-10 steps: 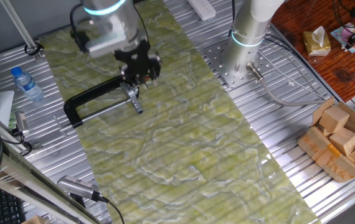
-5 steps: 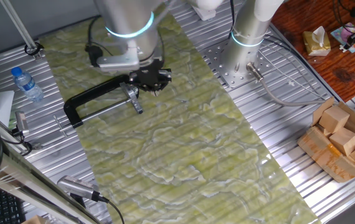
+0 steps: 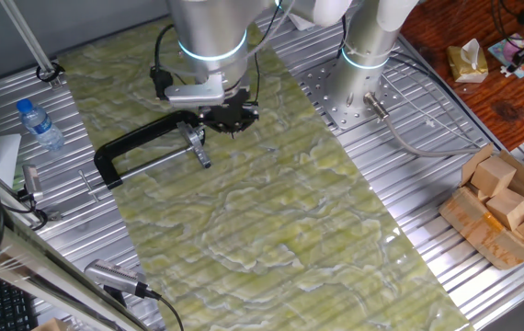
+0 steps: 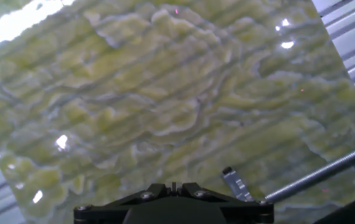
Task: Pull up the lever
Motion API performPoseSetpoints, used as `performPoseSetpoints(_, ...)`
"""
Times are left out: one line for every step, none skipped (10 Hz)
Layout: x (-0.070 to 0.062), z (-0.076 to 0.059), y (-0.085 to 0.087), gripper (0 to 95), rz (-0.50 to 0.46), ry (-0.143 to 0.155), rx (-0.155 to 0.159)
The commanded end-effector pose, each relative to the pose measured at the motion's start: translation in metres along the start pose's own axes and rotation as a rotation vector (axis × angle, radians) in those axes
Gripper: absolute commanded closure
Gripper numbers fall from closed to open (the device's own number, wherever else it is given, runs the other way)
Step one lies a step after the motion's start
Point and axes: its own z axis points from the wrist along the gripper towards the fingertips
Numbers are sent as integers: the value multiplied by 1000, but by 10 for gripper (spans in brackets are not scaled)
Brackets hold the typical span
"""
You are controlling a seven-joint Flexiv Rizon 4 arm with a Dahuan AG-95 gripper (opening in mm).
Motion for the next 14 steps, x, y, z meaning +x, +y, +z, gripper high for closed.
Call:
performPoseSetpoints(19,2,-7,950,-149,-14,-32)
performPoseSetpoints(27,3,-10,950,-175,-15,-33)
performPoseSetpoints(33,3,-11,950,-188,-12,-32)
performPoseSetpoints(35,3,-12,950,-191,-12,-32)
performPoseSetpoints(40,2,-13,950,-205,-12,-32)
performPoseSetpoints(48,0,-15,950,-223,-13,-32)
performPoseSetpoints(52,-1,-16,950,-229,-19,-35)
performPoseSetpoints(55,-3,-16,950,-232,-18,-37)
performPoseSetpoints(56,-4,-17,950,-241,-14,-36)
performPoseSetpoints(58,-4,-17,950,-246,-11,-35)
performPoseSetpoints(62,-5,-18,950,-264,-16,-35)
performPoseSetpoints(66,-6,-18,950,-274,-18,-36)
performPoseSetpoints(69,-8,-19,950,-286,-18,-36)
performPoseSetpoints(74,-9,-21,950,-296,-20,-35)
